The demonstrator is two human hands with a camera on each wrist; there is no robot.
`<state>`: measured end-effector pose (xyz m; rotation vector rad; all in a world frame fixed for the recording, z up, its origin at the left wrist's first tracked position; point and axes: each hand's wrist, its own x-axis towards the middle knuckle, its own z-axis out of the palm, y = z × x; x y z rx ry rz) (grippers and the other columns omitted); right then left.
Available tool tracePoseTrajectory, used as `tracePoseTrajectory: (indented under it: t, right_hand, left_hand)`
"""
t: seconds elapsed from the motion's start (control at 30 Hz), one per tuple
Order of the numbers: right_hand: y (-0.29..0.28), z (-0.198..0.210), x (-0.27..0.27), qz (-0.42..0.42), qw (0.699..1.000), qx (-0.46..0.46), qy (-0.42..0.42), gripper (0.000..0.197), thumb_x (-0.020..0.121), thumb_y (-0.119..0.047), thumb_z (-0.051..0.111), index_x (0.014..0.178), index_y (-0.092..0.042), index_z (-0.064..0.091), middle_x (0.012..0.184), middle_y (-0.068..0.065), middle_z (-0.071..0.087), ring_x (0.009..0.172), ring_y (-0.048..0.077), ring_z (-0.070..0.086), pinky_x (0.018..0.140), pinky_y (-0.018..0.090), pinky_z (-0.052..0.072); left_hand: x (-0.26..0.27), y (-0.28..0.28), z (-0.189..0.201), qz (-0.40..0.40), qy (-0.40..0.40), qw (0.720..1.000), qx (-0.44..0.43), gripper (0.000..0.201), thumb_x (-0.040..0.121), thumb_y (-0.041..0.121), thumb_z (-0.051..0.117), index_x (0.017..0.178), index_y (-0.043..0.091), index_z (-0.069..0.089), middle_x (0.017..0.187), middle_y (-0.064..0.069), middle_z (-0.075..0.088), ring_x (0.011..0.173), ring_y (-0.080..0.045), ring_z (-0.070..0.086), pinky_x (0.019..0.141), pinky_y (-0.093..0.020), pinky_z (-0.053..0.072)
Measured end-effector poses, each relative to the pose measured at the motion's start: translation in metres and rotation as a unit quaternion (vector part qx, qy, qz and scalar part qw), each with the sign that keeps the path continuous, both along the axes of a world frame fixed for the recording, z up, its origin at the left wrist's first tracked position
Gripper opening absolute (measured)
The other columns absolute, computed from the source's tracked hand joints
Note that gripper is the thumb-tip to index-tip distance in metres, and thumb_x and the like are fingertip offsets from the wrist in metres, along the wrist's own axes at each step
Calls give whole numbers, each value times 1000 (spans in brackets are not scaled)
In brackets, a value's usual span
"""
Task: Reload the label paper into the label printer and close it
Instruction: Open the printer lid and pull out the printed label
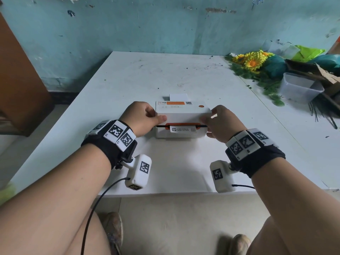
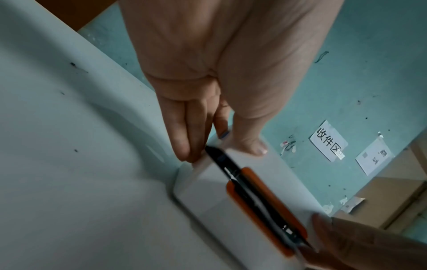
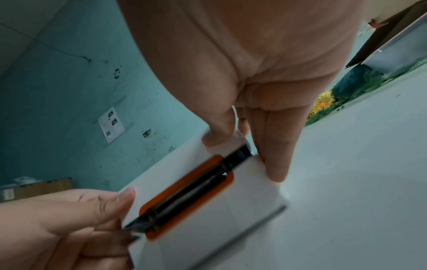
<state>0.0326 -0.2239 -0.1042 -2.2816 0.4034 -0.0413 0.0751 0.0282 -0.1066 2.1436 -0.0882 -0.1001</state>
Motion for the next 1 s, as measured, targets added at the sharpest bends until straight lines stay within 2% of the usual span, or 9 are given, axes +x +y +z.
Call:
tracePoseTrajectory:
  t: [0.1,0.23,0.4,0.47,0.57,0.67,0.77,0.9,1.0]
  right_hand:
    - [0,6,-4,-4,999,52,5,44,104,-55,59,127,-18,53,103,10,78,85,32,83,93,55,65]
    - [4,10,-6,-11,995,94,23,44,105,-56,57,128,-19,48,118,9,69,93,32,81,89,54,67]
    - [10,15,-2,-35,998,55,-16,46,105,-56,56,125,-14,53,110,7,68,101,29,72,98,54,62]
    - [11,14,-1,-43,994,96,-26,45,106,-53,57,126,-13,52,110,10,71,86,25,71,93,49,65]
    - [13,14,-2,-67,974,211,-57,46,104,-44,69,130,-11,52,99,9,69,73,16,66,79,36,65]
    - [15,14,-2,-72,959,265,-75,47,97,-35,81,126,-15,50,100,7,70,83,14,71,86,35,67]
    - [15,12,0,-69,952,290,-74,53,92,-24,87,128,-16,48,115,10,69,99,19,74,96,39,65]
    - [13,14,0,-73,938,332,-68,52,91,-18,88,127,-14,51,116,11,69,92,16,71,94,35,65]
    - [16,16,2,-75,938,332,-59,37,92,-25,87,106,-13,56,101,10,67,84,18,66,91,37,66]
  left_hand:
    - [-4,-5,5,14,27,997,-73,45,95,43,78,109,2,65,101,-21,75,93,-41,79,89,-54,66]
    - [-3,-8,3,5,33,998,-52,40,99,52,68,107,14,58,108,-13,68,101,-39,77,90,-56,65]
    - [0,-10,7,8,37,997,-73,93,63,81,61,114,3,60,102,-5,64,117,-38,70,103,-59,57]
    - [4,-9,4,18,43,994,-102,99,60,84,63,113,1,61,100,-5,63,108,-34,72,105,-59,56]
    - [6,-18,-1,61,31,989,-130,72,69,84,66,81,14,54,81,-1,56,89,-37,72,96,-52,62]
    - [9,-30,-8,111,-9,988,-109,65,92,73,63,65,20,35,64,2,38,61,-22,43,67,-32,43]
    - [12,-34,-11,123,-33,986,-104,69,95,71,60,61,19,29,61,0,34,60,-22,37,65,-33,31]
    - [16,-29,-16,119,-41,988,-89,72,91,76,60,58,18,34,57,-1,42,57,-23,43,65,-31,37]
    - [15,-23,-18,76,-24,994,-70,71,62,83,80,65,20,47,60,1,48,58,-23,48,66,-35,48]
